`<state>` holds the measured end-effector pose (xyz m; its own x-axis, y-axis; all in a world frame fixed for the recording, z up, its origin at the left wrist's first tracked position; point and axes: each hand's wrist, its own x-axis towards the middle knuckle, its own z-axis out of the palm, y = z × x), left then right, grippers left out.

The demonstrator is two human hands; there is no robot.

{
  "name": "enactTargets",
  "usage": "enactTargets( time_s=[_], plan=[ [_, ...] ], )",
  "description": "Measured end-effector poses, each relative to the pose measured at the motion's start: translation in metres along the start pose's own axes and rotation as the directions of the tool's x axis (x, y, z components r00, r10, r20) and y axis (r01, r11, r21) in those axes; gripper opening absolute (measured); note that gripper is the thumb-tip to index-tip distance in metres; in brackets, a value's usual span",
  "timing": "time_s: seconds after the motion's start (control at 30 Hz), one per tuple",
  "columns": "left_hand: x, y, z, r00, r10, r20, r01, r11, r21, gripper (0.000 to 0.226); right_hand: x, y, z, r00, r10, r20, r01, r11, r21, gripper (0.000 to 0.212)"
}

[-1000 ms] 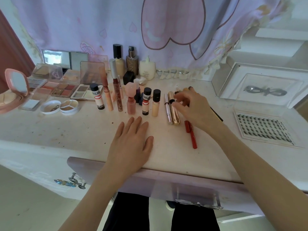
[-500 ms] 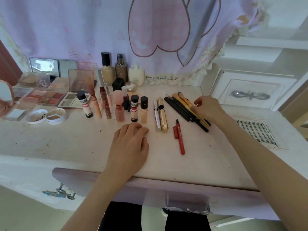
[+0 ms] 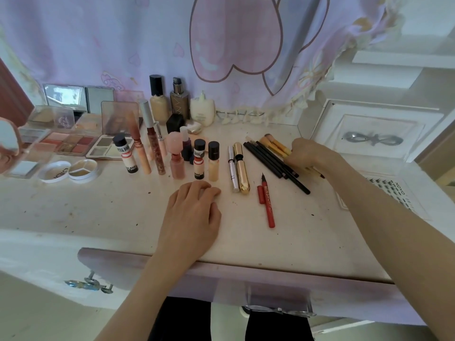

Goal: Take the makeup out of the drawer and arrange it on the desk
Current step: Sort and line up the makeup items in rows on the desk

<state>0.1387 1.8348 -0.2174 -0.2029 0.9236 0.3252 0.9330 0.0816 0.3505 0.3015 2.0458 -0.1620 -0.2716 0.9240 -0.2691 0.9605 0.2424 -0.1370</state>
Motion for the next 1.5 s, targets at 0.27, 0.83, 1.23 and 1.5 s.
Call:
enactTargets(
  time_s=[0.27, 0.83, 1.23, 1.5],
  plan=[
    [-0.001, 0.000, -0.001, 1.000, 0.008, -0.023, -0.009, 0.999, -0.052, 0.027, -0.001, 0.000, 0.012, 0.999, 0.009, 0.034, -0.001, 0.972, -0.234, 0.028],
    [0.039, 0.058, -0.052, 0.975, -0.202, 0.092, 0.160, 0.356, -0.921, 0.018, -0.125, -0.029, 0.005, 0.782, -0.614, -0.110, 0.493, 0.500, 0.712, 0.020],
    [-0.028, -0.030, -0.088, 0.906, -0.358, 0.224, 0.279, 0.108, -0.954, 0.016, -0.153, -0.115, 0.045, 0.696, -0.714, -0.072, 0.505, 0.416, 0.756, 0.020],
    [-0.048, -0.069, -0.108, 0.843, -0.476, 0.249, 0.336, 0.107, -0.936, 0.009, -0.157, -0.161, 0.054, 0.640, -0.768, 0.013, 0.546, 0.467, 0.696, 0.020]
  ],
)
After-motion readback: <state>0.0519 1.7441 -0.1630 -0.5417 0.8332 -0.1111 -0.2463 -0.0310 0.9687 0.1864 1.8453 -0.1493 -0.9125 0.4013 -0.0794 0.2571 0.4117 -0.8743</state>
